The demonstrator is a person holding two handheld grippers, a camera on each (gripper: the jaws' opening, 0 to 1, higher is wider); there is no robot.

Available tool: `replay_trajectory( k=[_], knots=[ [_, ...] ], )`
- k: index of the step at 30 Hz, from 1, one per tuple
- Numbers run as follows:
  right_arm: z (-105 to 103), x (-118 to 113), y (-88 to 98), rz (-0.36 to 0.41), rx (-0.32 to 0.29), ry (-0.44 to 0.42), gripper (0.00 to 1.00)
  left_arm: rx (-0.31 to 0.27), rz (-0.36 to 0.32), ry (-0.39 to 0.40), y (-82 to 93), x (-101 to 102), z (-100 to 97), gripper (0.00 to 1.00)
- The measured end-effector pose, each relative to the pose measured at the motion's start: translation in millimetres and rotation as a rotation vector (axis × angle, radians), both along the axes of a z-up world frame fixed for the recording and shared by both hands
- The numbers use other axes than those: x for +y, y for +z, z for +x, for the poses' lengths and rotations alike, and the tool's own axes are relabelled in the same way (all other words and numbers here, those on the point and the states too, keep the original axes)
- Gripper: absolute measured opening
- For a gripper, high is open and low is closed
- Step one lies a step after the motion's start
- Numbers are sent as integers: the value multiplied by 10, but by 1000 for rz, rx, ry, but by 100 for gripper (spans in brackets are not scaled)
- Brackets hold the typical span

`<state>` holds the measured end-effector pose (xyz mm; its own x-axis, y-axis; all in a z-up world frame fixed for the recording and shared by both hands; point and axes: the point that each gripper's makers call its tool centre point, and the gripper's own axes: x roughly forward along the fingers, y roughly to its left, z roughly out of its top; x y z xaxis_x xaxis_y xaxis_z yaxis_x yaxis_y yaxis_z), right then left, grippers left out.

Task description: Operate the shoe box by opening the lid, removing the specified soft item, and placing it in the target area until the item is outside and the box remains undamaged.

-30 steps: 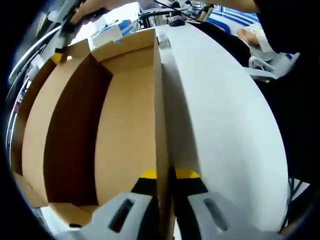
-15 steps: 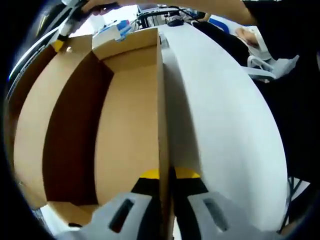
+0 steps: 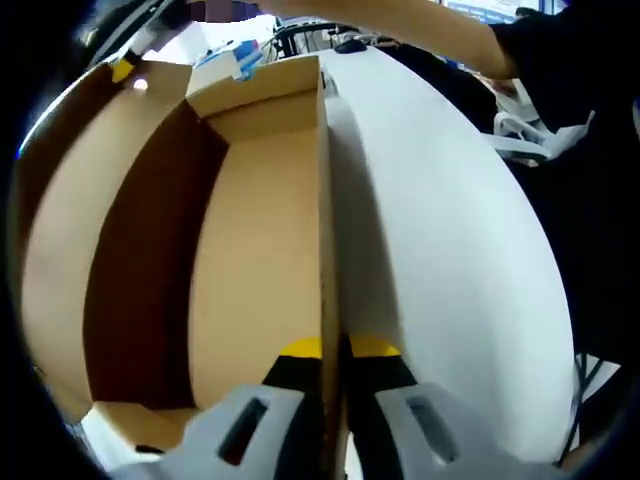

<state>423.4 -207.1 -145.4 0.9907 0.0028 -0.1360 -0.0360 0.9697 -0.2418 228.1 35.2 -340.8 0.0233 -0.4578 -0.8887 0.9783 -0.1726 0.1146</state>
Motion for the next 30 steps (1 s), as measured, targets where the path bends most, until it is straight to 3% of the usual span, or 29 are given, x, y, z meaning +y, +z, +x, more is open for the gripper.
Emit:
replay_trajectory(
  k=[13, 22, 30],
  knots=[
    [-223, -6, 94, 24, -167, 4, 3, 0, 3, 12, -3, 4, 9, 3],
    [-347, -18, 122, 92, -259, 21, 2, 1, 7, 25, -1, 4, 11, 3],
    [-447, 9, 148, 70, -341, 46, 2, 4, 11, 35, 0, 2, 11, 3]
  ],
)
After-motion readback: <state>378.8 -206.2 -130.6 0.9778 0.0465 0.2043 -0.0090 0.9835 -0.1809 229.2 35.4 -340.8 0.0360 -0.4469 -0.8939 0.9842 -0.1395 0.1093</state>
